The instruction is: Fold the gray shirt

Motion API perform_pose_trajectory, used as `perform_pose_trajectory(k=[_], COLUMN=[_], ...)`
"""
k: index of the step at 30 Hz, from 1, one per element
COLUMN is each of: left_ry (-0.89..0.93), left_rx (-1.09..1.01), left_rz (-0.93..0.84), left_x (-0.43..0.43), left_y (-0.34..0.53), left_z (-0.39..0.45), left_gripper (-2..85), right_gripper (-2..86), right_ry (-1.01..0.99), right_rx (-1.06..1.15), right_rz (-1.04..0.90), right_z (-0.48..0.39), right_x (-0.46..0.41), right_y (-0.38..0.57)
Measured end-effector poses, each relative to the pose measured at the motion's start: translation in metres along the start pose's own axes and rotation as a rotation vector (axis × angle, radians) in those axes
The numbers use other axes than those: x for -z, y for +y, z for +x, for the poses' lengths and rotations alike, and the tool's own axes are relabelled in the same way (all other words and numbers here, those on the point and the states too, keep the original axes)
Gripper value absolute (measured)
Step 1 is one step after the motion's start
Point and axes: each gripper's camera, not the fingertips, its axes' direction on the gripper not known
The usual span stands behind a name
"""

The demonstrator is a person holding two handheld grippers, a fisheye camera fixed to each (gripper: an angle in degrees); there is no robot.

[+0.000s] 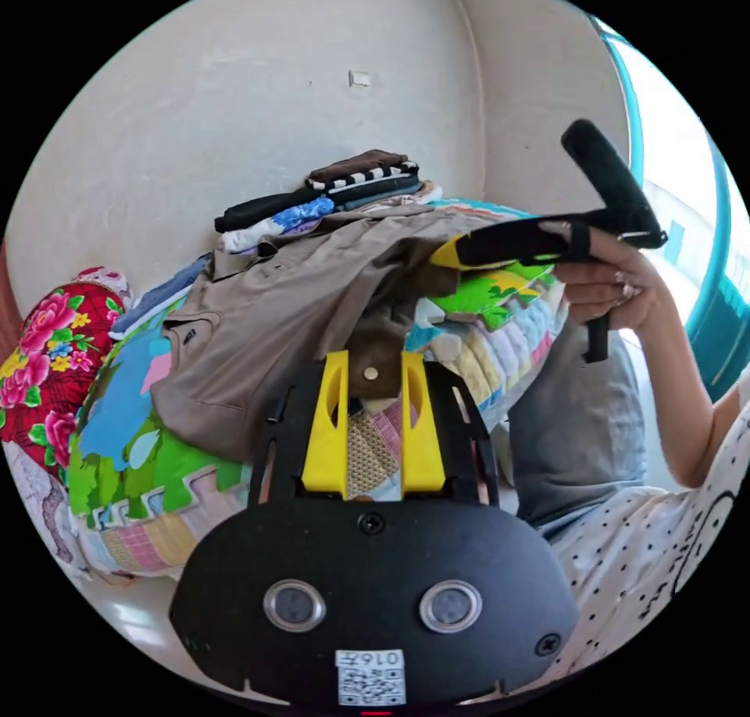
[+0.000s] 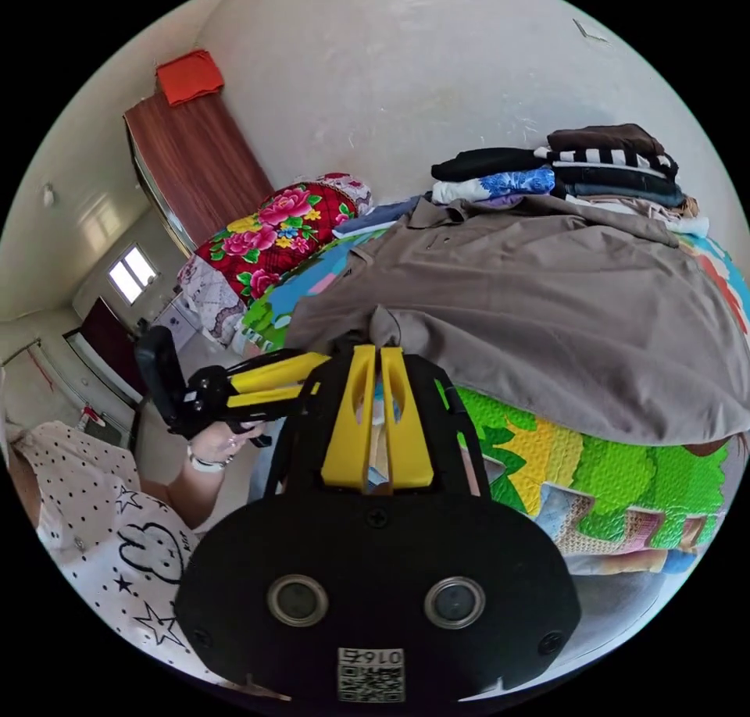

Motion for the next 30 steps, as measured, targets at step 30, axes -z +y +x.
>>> perform_pose_trajectory(k=[30], left_ry=[0.602], left_rx=[-0.077], left_rz=[-0.099], left_x=[0.073], left_y=[0.082], left_z=[-0.031], left_gripper=[4.5], right_gripper=[12.0], right_ry=[0.207], right_rx=[0.406], right_rz=[-0.285], right_z=[-0.245], right_x=[-0.009], right_y=[0.040])
